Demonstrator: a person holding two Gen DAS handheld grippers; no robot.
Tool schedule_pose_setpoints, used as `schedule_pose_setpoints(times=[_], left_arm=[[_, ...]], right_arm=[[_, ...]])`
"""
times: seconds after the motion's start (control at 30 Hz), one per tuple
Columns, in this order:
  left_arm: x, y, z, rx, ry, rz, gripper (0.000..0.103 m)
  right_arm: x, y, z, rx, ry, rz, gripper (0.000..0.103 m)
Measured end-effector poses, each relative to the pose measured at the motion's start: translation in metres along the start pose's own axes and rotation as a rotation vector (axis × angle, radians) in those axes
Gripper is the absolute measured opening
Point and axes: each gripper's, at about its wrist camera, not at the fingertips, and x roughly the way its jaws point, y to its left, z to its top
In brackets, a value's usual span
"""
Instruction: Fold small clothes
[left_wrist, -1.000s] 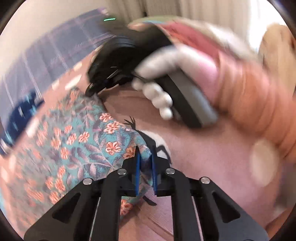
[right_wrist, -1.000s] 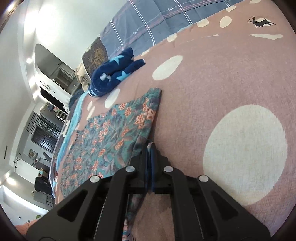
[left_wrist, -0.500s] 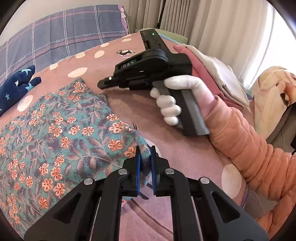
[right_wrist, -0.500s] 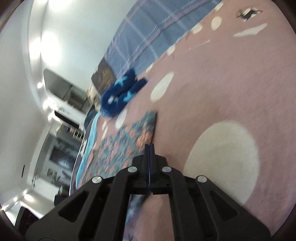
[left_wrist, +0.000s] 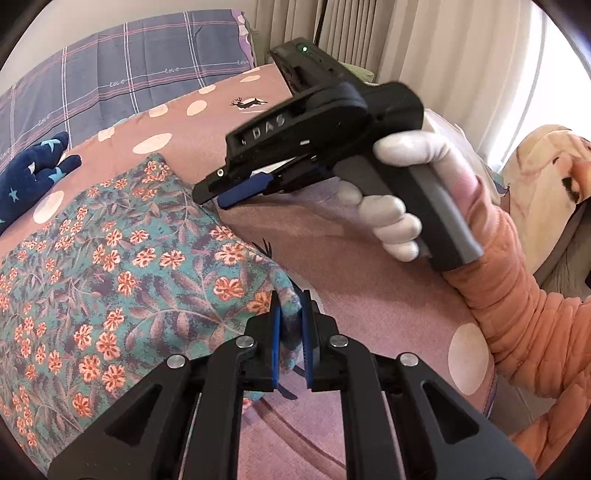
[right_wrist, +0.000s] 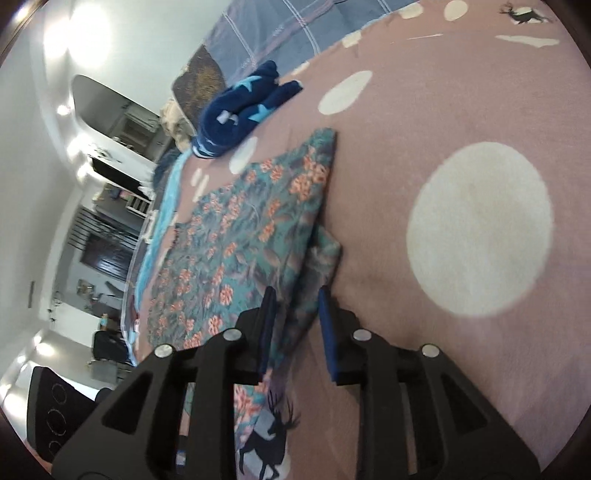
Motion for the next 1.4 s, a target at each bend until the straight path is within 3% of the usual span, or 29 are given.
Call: schedule_pose_setpoints(times=[0.17, 0.23, 0.27, 0.3, 0.33, 0.43, 0.47, 0.57, 0.7, 0.73, 0.83, 0.93, 1.03, 1.1, 1.17, 1.27, 1.4], left_arm=[[0.014, 0.001, -0.004, -0.002, 0.025, -0.018, 0.01], [0.02, 0.001, -0.006, -0.003, 0.035, -0.021, 0.01], [0.022, 0.001, -0.006, 0.0, 0.038, -0.021, 0.01], [0.023, -0.001, -0.006, 0.008, 0.036, -0.02, 0.01], [0.023, -0.001, -0.006, 0.014, 0.035, -0.022, 0.01], [0.032, -0.009, -0.011, 0.047, 0.05, -0.029, 0.011], [0.037, -0.011, -0.013, 0.065, 0.051, -0.021, 0.011], [0.036, -0.009, -0.015, 0.052, 0.036, -0.033, 0.011], [0.02, -0.011, -0.023, 0.053, -0.008, -0.01, 0.026], [0.01, -0.011, -0.027, 0.05, -0.031, -0.01, 0.031], [-0.02, -0.004, -0.041, 0.012, -0.087, -0.022, 0.033], [-0.054, 0.01, -0.058, -0.021, -0.13, 0.036, 0.036], [-0.097, 0.041, -0.088, -0.105, -0.19, 0.127, 0.044], [-0.129, 0.075, -0.111, -0.194, -0.227, 0.186, 0.045], [-0.159, 0.107, -0.141, -0.296, -0.257, 0.241, 0.045], [-0.192, 0.154, -0.185, -0.441, -0.279, 0.323, 0.045], [-0.218, 0.201, -0.228, -0.595, -0.305, 0.359, 0.045]], right_arm=[[0.005, 0.0, -0.001, 0.053, 0.017, 0.055, 0.056], [0.014, -0.001, 0.004, 0.08, -0.003, 0.056, 0.055], [0.017, -0.002, 0.007, 0.091, -0.042, 0.044, 0.046], [0.018, -0.003, 0.01, 0.096, -0.074, 0.012, 0.022], [0.019, -0.005, 0.013, 0.102, -0.104, -0.035, 0.007], [0.012, -0.012, 0.012, 0.118, -0.171, -0.029, 0.005], [0.007, -0.01, 0.011, 0.105, -0.199, -0.064, 0.003], [-0.002, -0.007, 0.008, 0.018, -0.309, -0.306, 0.0], [-0.003, -0.028, 0.012, 0.072, -0.293, -0.188, 0.0], [-0.001, -0.03, 0.012, 0.076, -0.29, -0.183, 0.0], [0.004, -0.026, 0.009, 0.047, -0.278, -0.221, 0.0], [0.007, -0.024, 0.011, 0.044, -0.266, -0.228, 0.0], [0.005, -0.031, 0.013, 0.076, -0.259, -0.181, 0.0], [0.0, -0.033, 0.013, 0.102, -0.248, -0.16, 0.0], [-0.007, -0.02, 0.012, 0.087, -0.272, -0.24, 0.0], [-0.011, 0.027, 0.007, -0.038, -0.323, -0.385, 0.002], [-0.001, 0.112, 0.0, -0.203, -0.428, -0.363, 0.006]])
